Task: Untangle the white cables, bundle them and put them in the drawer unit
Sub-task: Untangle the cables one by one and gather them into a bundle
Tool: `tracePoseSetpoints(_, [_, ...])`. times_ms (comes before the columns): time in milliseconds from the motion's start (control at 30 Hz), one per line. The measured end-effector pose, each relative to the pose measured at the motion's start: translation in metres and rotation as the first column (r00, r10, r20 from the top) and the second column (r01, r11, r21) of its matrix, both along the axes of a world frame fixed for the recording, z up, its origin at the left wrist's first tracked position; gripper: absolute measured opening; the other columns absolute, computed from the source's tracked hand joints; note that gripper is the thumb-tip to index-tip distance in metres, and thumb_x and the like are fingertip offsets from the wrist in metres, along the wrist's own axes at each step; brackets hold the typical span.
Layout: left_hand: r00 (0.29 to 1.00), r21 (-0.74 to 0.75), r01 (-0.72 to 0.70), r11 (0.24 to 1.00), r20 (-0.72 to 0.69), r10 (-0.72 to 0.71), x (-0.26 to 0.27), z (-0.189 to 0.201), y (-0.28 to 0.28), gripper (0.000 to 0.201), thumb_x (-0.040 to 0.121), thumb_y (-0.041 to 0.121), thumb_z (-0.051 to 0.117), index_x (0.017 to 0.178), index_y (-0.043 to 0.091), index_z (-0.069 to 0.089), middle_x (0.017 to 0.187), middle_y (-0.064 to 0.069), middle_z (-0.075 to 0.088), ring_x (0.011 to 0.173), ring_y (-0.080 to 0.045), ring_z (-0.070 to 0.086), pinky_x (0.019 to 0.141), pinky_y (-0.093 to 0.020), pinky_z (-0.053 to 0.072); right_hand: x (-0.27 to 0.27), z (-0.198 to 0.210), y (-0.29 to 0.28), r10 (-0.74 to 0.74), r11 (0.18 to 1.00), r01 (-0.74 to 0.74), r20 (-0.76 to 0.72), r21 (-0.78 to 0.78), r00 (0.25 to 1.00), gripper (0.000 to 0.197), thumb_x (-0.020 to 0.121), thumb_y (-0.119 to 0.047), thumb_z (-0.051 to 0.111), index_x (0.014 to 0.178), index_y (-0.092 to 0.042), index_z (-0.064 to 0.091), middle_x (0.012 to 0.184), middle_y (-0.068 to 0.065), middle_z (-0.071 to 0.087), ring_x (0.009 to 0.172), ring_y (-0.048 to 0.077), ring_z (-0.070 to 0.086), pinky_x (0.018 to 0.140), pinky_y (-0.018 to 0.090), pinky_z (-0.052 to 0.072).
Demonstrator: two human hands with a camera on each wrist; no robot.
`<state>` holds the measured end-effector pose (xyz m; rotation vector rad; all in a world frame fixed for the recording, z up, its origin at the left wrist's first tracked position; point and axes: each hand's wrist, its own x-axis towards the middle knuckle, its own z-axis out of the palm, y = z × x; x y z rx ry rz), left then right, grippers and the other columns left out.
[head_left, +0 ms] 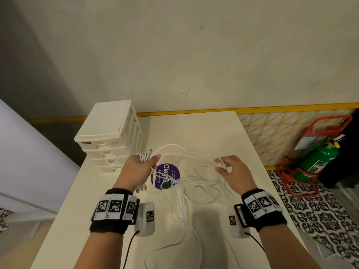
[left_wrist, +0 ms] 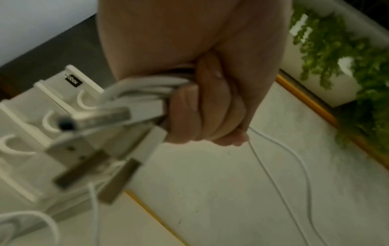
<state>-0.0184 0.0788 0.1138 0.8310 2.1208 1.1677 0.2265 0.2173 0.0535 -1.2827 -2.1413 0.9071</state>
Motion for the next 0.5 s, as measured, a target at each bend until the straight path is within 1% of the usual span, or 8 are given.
tracePoseSetpoints(67, [0.999,0.006,0.019,1.000,0.037,-0.020,0.006,0.003,0.002,0.039,0.085,0.039,0.065,0.069,0.004,0.061,0.038,0.001,0.043,0.032,-0.017,0.037,0.044,-0.025,0.032,-0.002,-0.001,-0.001,-0.006,0.999,0.001,0.093,0.053,0.996,0.058,0.079,-0.010,0.065,0.132,-0.023,0.047,0.131,0.004,0.046,0.116,0.023,0.050,0.101,0.042,0.040])
tracePoseSetpoints(133, [0.995,0.001,0.074,0.997,0.071,-0.074,0.017,0.005,0.004,0.038,0.087,0.036,0.064,0.066,0.005,0.060,0.036,0.004,0.042,0.029,-0.011,0.034,0.042,-0.024,0.029,-0.008,0.008,-0.006,0.042,0.996,-0.043,0.021,0.071,0.999,0.076,0.077,-0.010,0.064,0.143,-0.021,0.028,0.145,0.003,0.034,0.131,0.020,0.036,0.111,0.043,0.030])
tracePoseSetpoints(233, [0.967,0.020,0.173,0.985,0.184,-0.174,0.032,0.005,0.005,0.037,0.087,0.029,0.066,0.057,0.010,0.054,0.038,0.001,0.036,0.029,-0.013,0.028,0.037,-0.018,0.023,-0.025,0.028,-0.025,0.241,0.967,-0.225,-0.147,0.119,0.959,0.087,0.078,-0.009,0.064,0.147,-0.026,0.014,0.149,-0.008,0.024,0.136,0.004,0.020,0.115,0.028,0.018])
tracePoseSetpoints(333, [0.900,0.072,0.298,0.952,0.310,-0.305,0.038,0.014,0.002,0.038,0.086,0.024,0.067,0.053,0.014,0.051,0.040,0.001,0.030,0.033,-0.013,0.022,0.037,-0.017,0.017,-0.041,0.037,-0.037,0.372,0.910,-0.336,-0.123,0.241,0.920,0.079,0.082,-0.023,0.065,0.145,-0.031,0.018,0.146,-0.013,0.028,0.136,0.003,0.021,0.115,0.033,0.015])
tracePoseSetpoints(400, [0.836,0.172,0.363,0.916,0.375,-0.401,0.036,0.025,-0.002,0.037,0.084,0.026,0.068,0.054,0.015,0.051,0.039,0.004,0.029,0.032,-0.011,0.021,0.037,-0.017,0.016,-0.051,0.036,-0.037,0.417,0.895,-0.382,-0.127,0.232,0.900,0.047,0.088,-0.028,0.057,0.134,-0.029,0.045,0.127,-0.009,0.055,0.119,0.002,0.047,0.110,0.039,0.030])
tracePoseSetpoints(433, [0.790,0.256,0.369,0.893,0.421,-0.447,0.033,0.031,-0.004,0.036,0.082,0.030,0.070,0.054,0.016,0.052,0.038,0.006,0.029,0.030,-0.010,0.020,0.036,-0.016,0.015,-0.054,0.036,-0.038,0.428,0.899,-0.399,-0.166,0.182,0.888,0.030,0.092,-0.026,0.052,0.122,-0.027,0.057,0.104,-0.010,0.065,0.094,-0.004,0.055,0.098,0.034,0.040])
tracePoseSetpoints(467, [0.731,0.352,0.365,0.862,0.465,-0.499,0.030,0.038,-0.007,0.037,0.079,0.035,0.073,0.055,0.016,0.052,0.037,0.007,0.029,0.029,-0.008,0.020,0.036,-0.015,0.015,-0.057,0.036,-0.039,0.421,0.907,-0.408,-0.226,0.102,0.878,0.023,0.095,-0.023,0.048,0.111,-0.025,0.064,0.084,-0.011,0.064,0.073,-0.005,0.053,0.083,0.025,0.044])
tracePoseSetpoints(500, [0.672,0.442,0.353,0.825,0.494,-0.552,0.026,0.044,-0.008,0.037,0.075,0.039,0.076,0.056,0.017,0.052,0.037,0.009,0.029,0.028,-0.007,0.019,0.035,-0.014,0.016,-0.058,0.035,-0.040,0.398,0.914,-0.405,-0.272,0.032,0.876,0.022,0.097,-0.022,0.045,0.104,-0.024,0.066,0.074,-0.013,0.061,0.063,-0.003,0.050,0.072,0.019,0.042])
